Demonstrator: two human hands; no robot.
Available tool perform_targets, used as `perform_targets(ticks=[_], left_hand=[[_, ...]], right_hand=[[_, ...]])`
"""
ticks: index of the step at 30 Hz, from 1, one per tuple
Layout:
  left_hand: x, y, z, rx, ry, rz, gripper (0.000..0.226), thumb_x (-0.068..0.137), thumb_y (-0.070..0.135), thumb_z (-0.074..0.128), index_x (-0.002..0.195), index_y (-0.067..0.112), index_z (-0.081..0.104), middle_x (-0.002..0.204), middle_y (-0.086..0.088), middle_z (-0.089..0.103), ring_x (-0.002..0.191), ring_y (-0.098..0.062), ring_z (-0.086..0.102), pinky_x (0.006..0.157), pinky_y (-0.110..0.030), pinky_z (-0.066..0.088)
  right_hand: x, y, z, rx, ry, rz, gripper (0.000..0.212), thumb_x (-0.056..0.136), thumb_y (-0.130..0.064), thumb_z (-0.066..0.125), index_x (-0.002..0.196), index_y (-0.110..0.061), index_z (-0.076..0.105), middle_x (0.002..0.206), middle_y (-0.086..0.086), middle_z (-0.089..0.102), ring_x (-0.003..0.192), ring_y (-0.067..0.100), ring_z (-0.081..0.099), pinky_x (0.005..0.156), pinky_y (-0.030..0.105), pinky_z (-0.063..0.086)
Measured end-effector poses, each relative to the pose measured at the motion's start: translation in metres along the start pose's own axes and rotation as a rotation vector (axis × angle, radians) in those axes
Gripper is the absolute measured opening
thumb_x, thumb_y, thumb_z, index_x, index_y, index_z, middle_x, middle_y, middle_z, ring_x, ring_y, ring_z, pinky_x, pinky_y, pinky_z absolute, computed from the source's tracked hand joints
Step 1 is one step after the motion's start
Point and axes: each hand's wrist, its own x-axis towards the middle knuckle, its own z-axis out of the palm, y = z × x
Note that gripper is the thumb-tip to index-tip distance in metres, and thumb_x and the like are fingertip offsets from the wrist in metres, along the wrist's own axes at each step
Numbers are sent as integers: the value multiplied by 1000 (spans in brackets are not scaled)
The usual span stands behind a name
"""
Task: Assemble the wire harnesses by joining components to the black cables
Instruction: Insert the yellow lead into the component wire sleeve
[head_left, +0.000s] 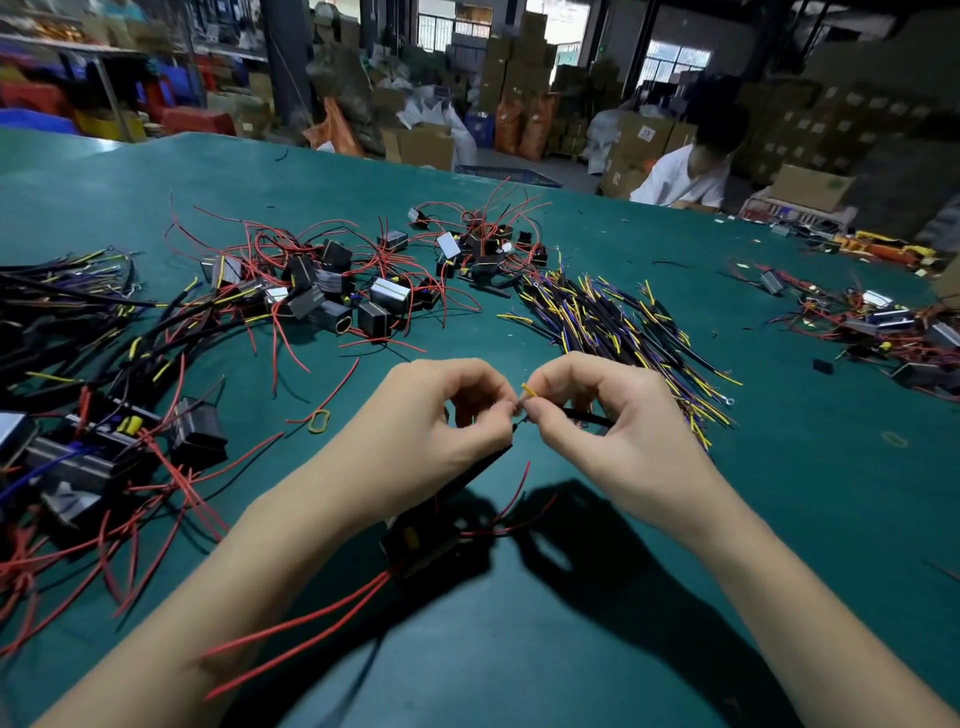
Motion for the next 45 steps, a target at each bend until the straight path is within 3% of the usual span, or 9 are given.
perform_targets(ticks=[5,8,18,23,27,30,35,41,45], left_hand=[[1,-7,-7,-374,-252,-251,22,94,23,57,80,7,63,60,12,49,54,-8,36,51,-16,28],[-1,-8,-8,-546,-308,-364,26,83,36,56,79,12,63,64,5,49,58,-10,36,52,-17,33],[-1,-3,-11,300,-9,186,14,82,31,64,81,17,67,69,11,57,68,-3,51,68,-18,39],[-1,-3,-14,255,-61,202,16,87,31,61,83,16,67,75,9,63,73,-3,53,70,-13,38],[-1,-1,-9,64,-113,-4,13,92,30,61,83,23,65,75,11,65,64,-15,51,61,-27,41],[-1,-1,-7,-19,-187,-121,14,95,24,54,83,21,61,55,24,54,47,-2,39,49,-14,31],[3,-3,-8,-264,-274,-316,16,95,20,51,81,19,59,66,5,41,58,-6,33,54,-13,28],[4,-11,-10,-465,-256,-413,9,82,23,63,73,23,61,60,18,50,59,0,43,67,-26,29],[2,-11,-9,-280,-156,-324,14,90,20,63,76,24,63,69,17,55,57,7,44,59,-7,34]], right_hand=[[0,1,3,-331,28,-289,2,83,-5,63,82,-5,62,75,2,57,68,15,51,67,29,45],[0,-1,6,-189,29,-195,5,84,-6,62,82,-10,62,74,-4,58,69,7,51,68,17,42],[4,-4,3,341,-108,350,15,89,-2,60,78,-11,65,62,-5,60,55,3,50,58,13,41],[6,-1,-3,374,-176,407,14,90,-6,61,78,-10,65,59,-8,61,51,3,49,52,9,38],[4,0,-4,263,-182,320,14,89,-8,63,77,-15,65,66,-7,62,60,3,52,61,14,41],[2,-1,-2,61,-130,197,15,87,-9,66,75,-19,64,66,-8,61,60,0,51,61,12,39],[-3,-5,4,-397,-58,-78,4,85,-17,59,84,-15,62,76,-8,59,69,8,51,65,30,48],[-1,-6,13,-692,86,-423,13,89,-5,55,79,-2,64,73,9,60,66,30,56,57,40,47],[-4,-2,16,-441,49,-198,5,86,-6,61,82,-7,64,75,0,59,69,19,55,62,37,48]])
